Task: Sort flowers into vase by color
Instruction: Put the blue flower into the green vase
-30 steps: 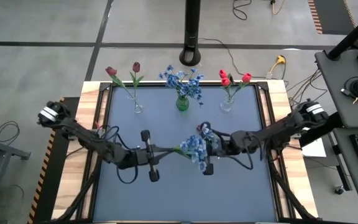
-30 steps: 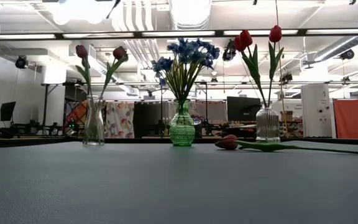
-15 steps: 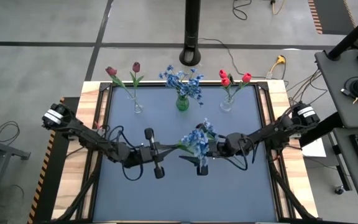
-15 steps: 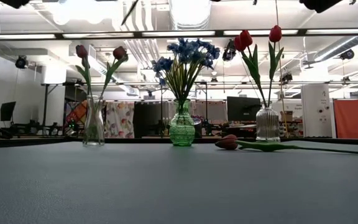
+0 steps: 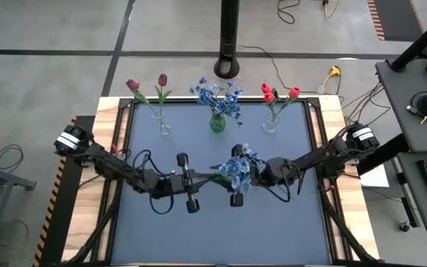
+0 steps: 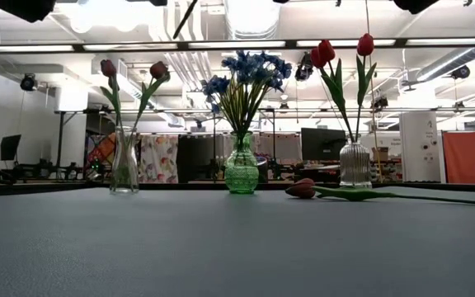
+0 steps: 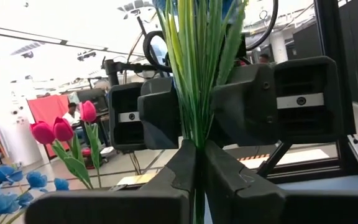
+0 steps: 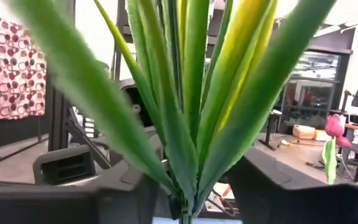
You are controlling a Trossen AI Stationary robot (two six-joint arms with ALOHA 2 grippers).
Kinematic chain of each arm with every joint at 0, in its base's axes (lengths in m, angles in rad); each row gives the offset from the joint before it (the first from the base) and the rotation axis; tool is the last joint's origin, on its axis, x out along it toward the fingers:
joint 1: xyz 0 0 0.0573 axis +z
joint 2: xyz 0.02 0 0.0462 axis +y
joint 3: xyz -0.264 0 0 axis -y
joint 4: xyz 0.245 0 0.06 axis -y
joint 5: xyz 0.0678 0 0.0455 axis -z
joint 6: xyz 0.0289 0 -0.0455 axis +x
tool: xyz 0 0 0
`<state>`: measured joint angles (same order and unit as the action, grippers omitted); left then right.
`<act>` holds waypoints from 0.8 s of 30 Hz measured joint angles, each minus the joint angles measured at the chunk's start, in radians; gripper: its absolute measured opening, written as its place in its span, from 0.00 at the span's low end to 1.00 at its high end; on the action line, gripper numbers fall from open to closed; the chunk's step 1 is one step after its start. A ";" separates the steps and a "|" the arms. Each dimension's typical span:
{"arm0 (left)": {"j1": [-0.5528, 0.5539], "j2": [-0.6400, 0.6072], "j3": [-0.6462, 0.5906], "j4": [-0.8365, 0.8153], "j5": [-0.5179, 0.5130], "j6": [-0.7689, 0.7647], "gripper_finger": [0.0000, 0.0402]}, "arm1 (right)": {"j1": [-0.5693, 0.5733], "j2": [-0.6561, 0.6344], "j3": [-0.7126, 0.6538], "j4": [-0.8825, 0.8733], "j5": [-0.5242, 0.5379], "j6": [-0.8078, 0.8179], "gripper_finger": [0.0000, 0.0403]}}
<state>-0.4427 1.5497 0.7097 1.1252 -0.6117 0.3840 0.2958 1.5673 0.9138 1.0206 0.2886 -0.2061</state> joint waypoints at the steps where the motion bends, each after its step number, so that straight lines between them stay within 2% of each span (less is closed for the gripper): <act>1: 0.000 0.000 0.000 0.000 -0.001 0.000 0.02 | 0.000 0.000 0.000 -0.004 0.000 0.004 0.37; 10: 0.002 0.000 0.000 -0.003 -0.007 -0.030 0.10 | 0.000 0.000 0.000 -0.021 0.000 0.011 0.12; 14: 0.001 -0.002 0.000 -0.036 -0.015 -0.052 0.16 | 0.000 -0.001 0.000 -0.022 0.000 0.018 0.07; 17: 0.001 -0.011 -0.005 -0.153 -0.084 -0.094 0.22 | -0.002 -0.013 0.002 -0.079 0.015 0.034 0.06; 19: 0.000 -0.018 -0.006 -0.258 -0.149 -0.121 0.27 | -0.002 -0.038 0.019 -0.190 0.083 0.045 0.06; 22: 0.000 -0.029 -0.006 -0.416 -0.231 -0.188 0.32 | -0.002 -0.082 0.070 -0.436 0.247 0.066 0.06; 24: 0.000 -0.029 -0.006 -0.517 -0.245 -0.250 0.34 | -0.008 -0.102 0.117 -0.617 0.334 0.097 0.06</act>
<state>-0.4431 1.5211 0.7036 0.6086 -0.8566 0.1341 0.2874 1.4648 1.0307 0.4035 0.6230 -0.1090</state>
